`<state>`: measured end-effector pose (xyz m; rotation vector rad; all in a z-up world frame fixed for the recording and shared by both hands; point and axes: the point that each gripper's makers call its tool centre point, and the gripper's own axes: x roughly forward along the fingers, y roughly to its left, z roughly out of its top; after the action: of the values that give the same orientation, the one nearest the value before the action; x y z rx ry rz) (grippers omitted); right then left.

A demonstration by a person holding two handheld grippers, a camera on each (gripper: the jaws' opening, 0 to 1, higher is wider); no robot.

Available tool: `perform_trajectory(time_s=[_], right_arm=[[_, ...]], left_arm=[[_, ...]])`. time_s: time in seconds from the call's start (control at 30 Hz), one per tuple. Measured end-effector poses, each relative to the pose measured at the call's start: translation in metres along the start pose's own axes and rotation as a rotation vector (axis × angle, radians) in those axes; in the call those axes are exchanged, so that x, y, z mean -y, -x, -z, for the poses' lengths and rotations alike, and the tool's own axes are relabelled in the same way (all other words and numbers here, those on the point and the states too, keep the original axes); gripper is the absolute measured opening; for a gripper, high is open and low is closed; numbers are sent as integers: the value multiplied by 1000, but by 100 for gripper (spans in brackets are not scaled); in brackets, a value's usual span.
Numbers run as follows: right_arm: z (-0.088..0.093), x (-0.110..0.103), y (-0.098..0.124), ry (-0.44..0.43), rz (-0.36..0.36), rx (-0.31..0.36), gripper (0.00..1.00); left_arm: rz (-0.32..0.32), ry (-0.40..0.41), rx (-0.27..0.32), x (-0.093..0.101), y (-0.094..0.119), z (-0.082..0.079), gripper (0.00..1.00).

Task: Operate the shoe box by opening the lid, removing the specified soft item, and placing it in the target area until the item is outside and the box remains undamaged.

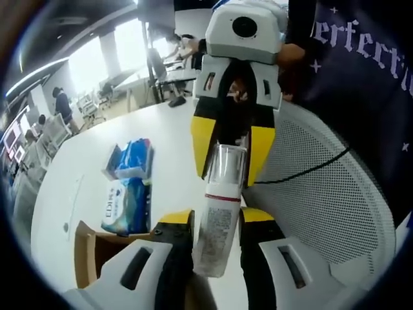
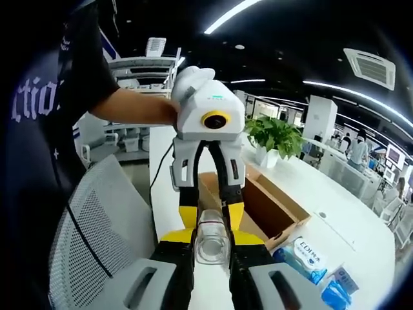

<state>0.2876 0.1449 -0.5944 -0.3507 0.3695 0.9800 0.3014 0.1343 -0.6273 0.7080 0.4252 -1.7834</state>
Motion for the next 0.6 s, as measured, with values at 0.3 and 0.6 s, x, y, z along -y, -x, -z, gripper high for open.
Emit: perform_trajectory(time_s=[0.3, 0.6], right_arm=[[0, 3, 0, 32, -13, -23, 14], [1, 3, 1, 48, -22, -42, 14]], left_arm=[[-30, 20, 23, -5, -1, -2, 33], [-64, 62, 65, -10, 4, -4, 40]])
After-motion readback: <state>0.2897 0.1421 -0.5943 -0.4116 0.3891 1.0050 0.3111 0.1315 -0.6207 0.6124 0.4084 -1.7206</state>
